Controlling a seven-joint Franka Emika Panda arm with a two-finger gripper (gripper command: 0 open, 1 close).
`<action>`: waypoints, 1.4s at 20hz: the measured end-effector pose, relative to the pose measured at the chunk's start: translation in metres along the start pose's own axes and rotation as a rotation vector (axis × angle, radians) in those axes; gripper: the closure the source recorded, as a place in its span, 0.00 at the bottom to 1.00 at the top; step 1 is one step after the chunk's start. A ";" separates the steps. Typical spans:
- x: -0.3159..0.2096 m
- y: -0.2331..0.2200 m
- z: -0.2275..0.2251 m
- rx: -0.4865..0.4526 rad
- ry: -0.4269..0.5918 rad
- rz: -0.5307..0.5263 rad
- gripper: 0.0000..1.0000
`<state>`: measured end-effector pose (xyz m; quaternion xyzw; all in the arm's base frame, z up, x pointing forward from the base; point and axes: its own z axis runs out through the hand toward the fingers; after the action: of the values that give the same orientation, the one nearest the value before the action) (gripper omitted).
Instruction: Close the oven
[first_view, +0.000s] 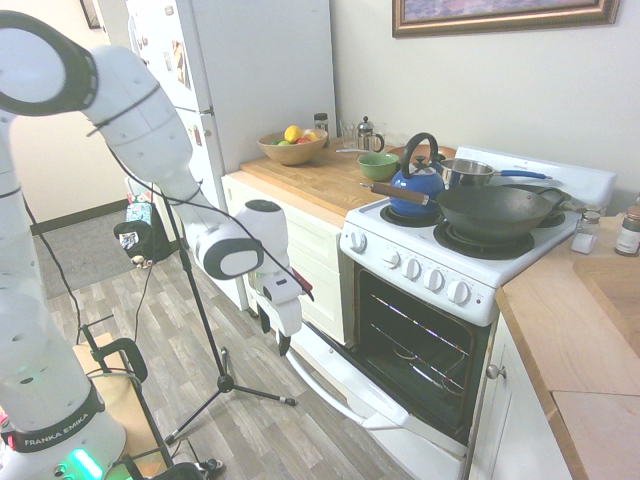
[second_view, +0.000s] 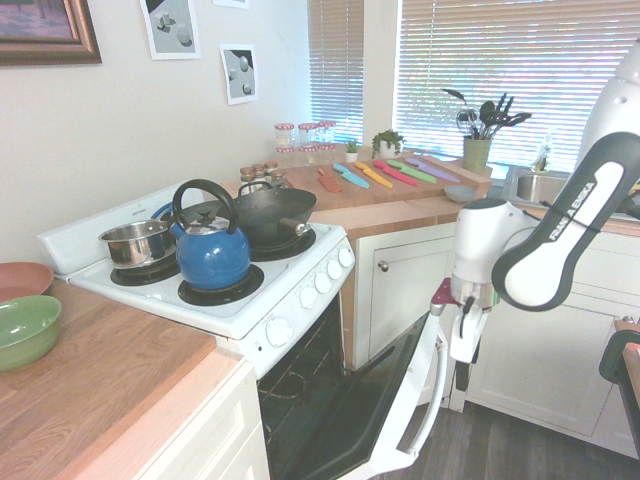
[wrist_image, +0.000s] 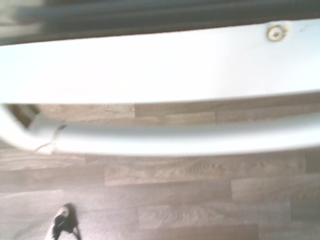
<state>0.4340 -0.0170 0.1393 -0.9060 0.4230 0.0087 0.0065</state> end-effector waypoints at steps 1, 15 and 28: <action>0.004 -0.005 0.010 0.003 0.001 -0.010 0.00; 0.064 -0.026 0.083 0.021 0.072 -0.038 0.00; 0.082 -0.113 0.017 0.040 0.144 -0.131 0.00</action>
<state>0.5729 -0.0072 0.1212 -0.9298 0.3622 -0.0656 -0.0054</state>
